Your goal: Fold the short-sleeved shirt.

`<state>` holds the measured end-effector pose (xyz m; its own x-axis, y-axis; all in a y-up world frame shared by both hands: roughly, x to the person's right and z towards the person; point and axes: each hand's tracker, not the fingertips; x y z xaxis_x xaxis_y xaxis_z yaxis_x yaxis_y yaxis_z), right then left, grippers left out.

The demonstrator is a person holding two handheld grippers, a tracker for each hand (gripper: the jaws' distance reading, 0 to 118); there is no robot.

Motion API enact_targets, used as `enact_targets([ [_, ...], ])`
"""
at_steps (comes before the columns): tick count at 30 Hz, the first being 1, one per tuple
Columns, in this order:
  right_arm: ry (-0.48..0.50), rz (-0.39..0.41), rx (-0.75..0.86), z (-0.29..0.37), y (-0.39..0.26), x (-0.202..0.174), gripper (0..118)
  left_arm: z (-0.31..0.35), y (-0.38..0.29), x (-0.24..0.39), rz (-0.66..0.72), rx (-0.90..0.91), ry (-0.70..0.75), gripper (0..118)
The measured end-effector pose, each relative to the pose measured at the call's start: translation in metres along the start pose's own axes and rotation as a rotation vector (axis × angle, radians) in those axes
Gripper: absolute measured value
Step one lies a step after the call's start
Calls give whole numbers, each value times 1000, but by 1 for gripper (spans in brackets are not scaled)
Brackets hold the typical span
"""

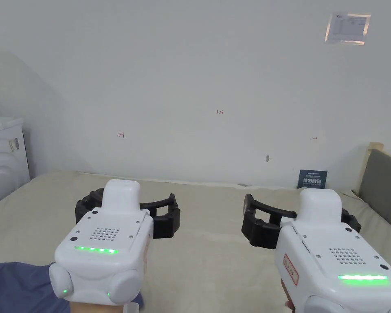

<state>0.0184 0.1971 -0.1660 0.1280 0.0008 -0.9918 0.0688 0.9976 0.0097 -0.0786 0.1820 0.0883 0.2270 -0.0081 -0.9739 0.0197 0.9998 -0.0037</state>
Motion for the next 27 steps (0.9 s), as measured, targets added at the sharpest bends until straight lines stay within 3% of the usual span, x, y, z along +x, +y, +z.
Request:
enact_targets([
  [12,-11,-44,22,3,-4,3,118,0,-2,-4,11,14,-7,118],
  [17,-45,-22,21,2,-4,2,118,1,0,-6,28,18,-6,118],
  [27,-20,-32,8,-3,-9,0,118,2,-2,-8,15,14,-7,118],
])
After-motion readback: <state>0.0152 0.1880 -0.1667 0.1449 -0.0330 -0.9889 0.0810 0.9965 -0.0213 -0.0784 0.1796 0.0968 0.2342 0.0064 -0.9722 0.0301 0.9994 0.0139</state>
